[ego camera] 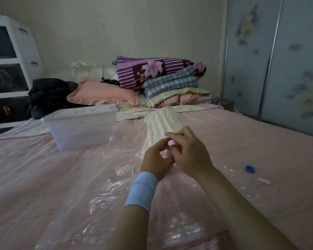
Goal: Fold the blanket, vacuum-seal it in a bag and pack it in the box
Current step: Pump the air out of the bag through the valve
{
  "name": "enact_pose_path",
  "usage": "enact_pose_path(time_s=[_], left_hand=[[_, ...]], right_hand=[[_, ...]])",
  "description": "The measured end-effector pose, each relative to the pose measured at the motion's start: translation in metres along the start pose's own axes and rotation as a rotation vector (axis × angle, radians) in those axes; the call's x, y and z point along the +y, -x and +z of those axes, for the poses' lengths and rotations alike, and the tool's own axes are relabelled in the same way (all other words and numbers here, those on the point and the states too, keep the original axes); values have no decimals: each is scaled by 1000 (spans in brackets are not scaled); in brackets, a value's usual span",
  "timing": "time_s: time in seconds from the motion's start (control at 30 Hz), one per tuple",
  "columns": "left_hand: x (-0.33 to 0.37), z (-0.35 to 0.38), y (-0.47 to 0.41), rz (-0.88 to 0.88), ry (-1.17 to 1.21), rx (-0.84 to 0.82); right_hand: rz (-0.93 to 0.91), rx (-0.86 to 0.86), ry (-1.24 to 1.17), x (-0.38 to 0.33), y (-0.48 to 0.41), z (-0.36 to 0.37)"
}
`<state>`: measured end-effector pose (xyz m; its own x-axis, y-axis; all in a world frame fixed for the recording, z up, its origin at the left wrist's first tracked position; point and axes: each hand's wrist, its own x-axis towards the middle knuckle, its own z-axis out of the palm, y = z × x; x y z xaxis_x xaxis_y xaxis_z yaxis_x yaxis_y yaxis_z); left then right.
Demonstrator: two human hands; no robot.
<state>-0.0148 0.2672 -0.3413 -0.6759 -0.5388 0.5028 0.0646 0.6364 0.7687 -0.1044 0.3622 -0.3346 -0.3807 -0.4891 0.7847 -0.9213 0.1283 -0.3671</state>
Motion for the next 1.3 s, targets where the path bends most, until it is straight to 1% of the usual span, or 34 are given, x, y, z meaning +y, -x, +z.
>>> enact_pose_path(time_s=[0.17, 0.2, 0.33, 0.4, 0.43, 0.47, 0.5, 0.6, 0.63, 0.67, 0.7, 0.73, 0.83, 0.9, 0.93, 0.97, 1.0, 1.07, 1.1, 1.13, 1.2, 1.23, 1.3], left_hand=[[-2, 13, -1, 10, 53, -8], [-1, 13, -2, 12, 68, -11], [-7, 12, -6, 2, 109, -9], [-8, 12, -7, -2, 114, -22], [-9, 12, -7, -3, 117, -29], [-9, 12, -7, -3, 124, -33], [-9, 12, -6, -5, 128, -36], [-10, 11, -5, 3, 95, -62], [-11, 11, -5, 7, 87, -73], [-12, 11, -5, 7, 92, -78], [-13, 10, -5, 0, 106, -76], [-14, 9, -5, -8, 119, -72], [-15, 4, -6, -22, 134, -83], [-17, 3, -6, -29, 137, -100], [-17, 3, -6, -29, 136, -105], [-18, 4, -5, -30, 140, -107], [-18, 4, -5, -31, 149, -106], [-19, 5, -5, -25, 157, -112], [-20, 6, -4, -21, 151, -116], [-20, 8, -4, -19, 147, -115], [-19, 9, -3, -23, 155, -95], [-19, 8, -3, -26, 157, -82], [-19, 7, -4, -34, 158, -72]], right_hand=[[-6, -91, 62, 7, -7, -21], [-27, -66, 39, 4, -12, -29], [-159, 212, -98, -21, -37, -74], [-215, 322, -88, -25, -43, -83], [-229, 347, -53, -23, -43, -81], [-232, 333, -3, -20, -39, -75], [-211, 275, 46, -15, -32, -64], [-55, -101, 113, 0, -1, -26], [-8, -182, 103, 3, 3, -21], [27, -210, 69, 1, 1, -22], [23, -184, 34, -2, -5, -28], [-25, -111, 7, -9, -12, -36], [-210, 220, -54, -34, -33, -64], [-252, 357, -28, -39, -37, -67], [-243, 371, 3, -37, -35, -62], [-221, 327, 32, -32, -29, -54], [-177, 227, 55, -26, -21, -43], [-62, -55, 82, -13, -2, -22], [-19, -160, 79, -6, 4, -15], [5, -209, 65, -3, 5, -13], [-30, -189, 49, -5, -4, -25], [-92, -128, 45, -12, -11, -35], [-223, 90, 18, -29, -27, -59]])
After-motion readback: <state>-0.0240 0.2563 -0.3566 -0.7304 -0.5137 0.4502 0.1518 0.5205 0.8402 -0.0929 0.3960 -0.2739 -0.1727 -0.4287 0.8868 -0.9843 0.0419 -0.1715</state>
